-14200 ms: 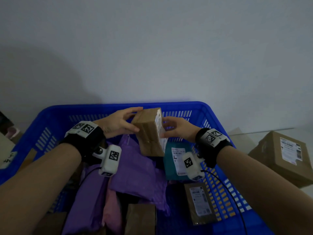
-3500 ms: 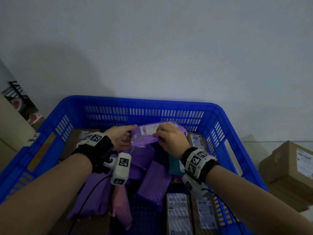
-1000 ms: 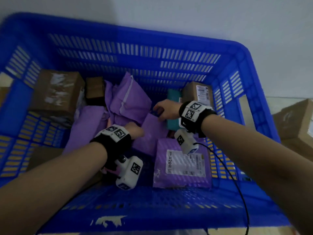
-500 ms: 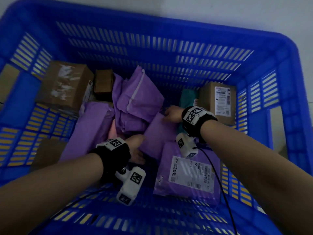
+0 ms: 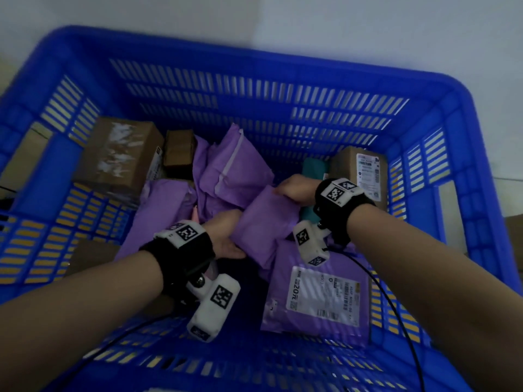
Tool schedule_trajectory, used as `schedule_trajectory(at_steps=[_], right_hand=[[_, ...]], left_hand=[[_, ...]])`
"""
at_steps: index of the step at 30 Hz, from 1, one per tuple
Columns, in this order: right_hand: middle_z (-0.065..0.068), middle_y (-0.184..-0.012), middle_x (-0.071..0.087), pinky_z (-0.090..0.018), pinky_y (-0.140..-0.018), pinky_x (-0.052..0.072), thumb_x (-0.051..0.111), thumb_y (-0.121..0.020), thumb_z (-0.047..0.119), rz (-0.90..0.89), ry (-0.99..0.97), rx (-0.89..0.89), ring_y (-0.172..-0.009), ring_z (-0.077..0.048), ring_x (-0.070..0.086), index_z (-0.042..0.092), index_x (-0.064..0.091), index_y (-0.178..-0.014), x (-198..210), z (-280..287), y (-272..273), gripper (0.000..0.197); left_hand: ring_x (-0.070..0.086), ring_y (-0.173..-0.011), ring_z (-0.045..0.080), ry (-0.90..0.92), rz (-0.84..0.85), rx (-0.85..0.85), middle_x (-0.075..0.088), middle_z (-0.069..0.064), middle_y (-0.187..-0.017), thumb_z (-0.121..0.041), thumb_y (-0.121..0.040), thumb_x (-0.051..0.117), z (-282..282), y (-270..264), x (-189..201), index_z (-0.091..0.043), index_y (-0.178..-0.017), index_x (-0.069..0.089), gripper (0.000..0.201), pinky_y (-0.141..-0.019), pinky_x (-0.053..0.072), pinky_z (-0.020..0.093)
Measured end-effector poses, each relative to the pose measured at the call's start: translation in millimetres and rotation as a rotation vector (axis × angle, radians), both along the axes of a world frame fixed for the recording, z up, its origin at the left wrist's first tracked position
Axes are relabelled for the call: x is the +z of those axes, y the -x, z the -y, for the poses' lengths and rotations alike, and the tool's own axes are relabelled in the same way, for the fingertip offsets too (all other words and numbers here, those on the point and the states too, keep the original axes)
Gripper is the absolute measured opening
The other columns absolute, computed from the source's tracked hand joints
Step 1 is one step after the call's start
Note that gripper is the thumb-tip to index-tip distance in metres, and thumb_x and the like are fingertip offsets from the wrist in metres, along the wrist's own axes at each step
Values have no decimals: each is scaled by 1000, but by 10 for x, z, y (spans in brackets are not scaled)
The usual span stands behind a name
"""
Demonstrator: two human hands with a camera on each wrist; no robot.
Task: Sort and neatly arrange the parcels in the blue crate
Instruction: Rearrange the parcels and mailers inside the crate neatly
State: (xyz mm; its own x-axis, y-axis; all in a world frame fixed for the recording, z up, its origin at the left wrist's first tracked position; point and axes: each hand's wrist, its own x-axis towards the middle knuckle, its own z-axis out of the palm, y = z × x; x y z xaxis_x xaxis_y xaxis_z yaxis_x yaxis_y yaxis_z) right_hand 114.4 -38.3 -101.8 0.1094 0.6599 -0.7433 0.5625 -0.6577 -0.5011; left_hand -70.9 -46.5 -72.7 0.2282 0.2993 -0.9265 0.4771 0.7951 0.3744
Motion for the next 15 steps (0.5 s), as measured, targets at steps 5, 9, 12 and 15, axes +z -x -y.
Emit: schedule_trajectory(at_steps=[5, 9, 12, 15], right_hand=[[-18, -116, 60, -33, -80, 52, 55, -93, 24, -38, -119, -180, -102, -29, 61, -7, 57, -122, 216, 1, 14, 42], [-21, -121, 62, -39, -99, 45, 55, -93, 24, -67, -257, -286, -113, -35, 58, -3, 62, -117, 427, 65, 34, 37], [-13, -102, 61, -37, -87, 45, 58, -92, 25, -143, -335, -389, -97, -25, 57, 5, 66, -100, 569, 133, 38, 23], [-10, -96, 63, -35, -81, 44, 60, -90, 24, -188, -408, -493, -89, -21, 58, 3, 69, -101, 705, 216, 24, 25]], left_hand=[[56, -73, 19, -128, 47, 7, 58, 4, -80, -31, -95, 43, -71, 38, 302, -20, -80, 54, 22, -71, 49, 29], [54, -74, 21, -230, 81, -1, 55, 6, -80, -34, -96, 42, -122, 119, 488, -21, -79, 52, 23, -75, 49, 32], [56, -93, 29, -279, 110, 54, 54, 10, -98, -35, -98, 41, -192, 173, 584, -17, -105, 50, 21, -94, 46, 42], [54, -102, 34, -327, 132, 101, 49, 18, -110, -38, -97, 43, -247, 201, 657, -16, -132, 38, 42, -97, 46, 44]])
